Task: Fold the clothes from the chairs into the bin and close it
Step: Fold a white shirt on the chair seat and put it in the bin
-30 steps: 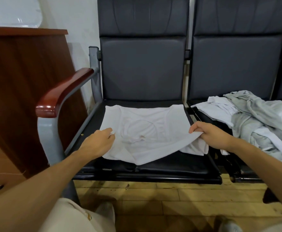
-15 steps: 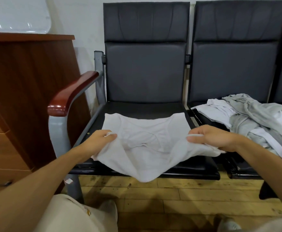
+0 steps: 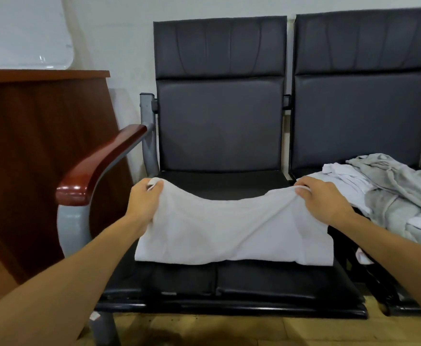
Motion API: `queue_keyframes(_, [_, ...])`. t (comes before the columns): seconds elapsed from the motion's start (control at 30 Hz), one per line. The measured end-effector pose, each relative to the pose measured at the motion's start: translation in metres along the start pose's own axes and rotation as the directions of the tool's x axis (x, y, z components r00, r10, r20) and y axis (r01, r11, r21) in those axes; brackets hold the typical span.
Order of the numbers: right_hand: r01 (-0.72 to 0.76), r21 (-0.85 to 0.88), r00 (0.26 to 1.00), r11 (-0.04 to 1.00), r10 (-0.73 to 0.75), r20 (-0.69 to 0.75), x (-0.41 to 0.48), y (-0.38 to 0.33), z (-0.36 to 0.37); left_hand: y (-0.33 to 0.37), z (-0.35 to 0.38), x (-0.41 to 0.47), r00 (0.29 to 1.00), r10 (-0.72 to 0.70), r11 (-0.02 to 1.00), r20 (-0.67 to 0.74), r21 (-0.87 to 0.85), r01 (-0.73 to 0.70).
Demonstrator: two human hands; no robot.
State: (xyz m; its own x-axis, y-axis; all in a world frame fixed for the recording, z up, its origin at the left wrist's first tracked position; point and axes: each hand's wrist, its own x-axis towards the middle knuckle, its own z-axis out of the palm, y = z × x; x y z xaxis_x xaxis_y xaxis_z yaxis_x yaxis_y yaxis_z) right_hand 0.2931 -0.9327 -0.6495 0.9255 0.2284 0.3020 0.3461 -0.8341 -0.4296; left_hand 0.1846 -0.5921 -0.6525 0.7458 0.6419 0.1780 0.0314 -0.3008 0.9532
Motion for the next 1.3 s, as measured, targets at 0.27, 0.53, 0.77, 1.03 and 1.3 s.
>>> queue_keyframes(0.27, [-0.078,-0.164,0.996,0.983,0.085,0.039,0.054,0.002,0.028,-0.025,0.028,0.063,0.995,-0.004,0.998,-0.098,0.066,0.011])
queue_keyframes(0.53, [-0.020,-0.293,0.987,0.956,0.065,0.145,0.093,0.013,0.070,-0.062,0.048,0.105,0.988,-0.054,0.965,-0.144,0.248,0.089])
queue_keyframes(0.77, [0.190,-0.480,0.982,0.856,-0.166,0.092,0.081,0.009,0.091,-0.063,0.050,0.102,0.995,-0.104,0.892,0.008,0.443,0.090])
queue_keyframes(1.03, [0.418,-0.438,0.789,0.795,-0.080,0.609,0.019,-0.022,0.076,-0.053,0.046,0.045,0.834,-0.024,0.468,0.551,0.744,-0.478])
queue_keyframes(1.3, [0.376,-0.405,0.734,0.833,-0.001,0.680,-0.029,-0.005,0.067,-0.072,0.028,-0.028,0.712,-0.229,0.418,0.663,0.728,-0.543])
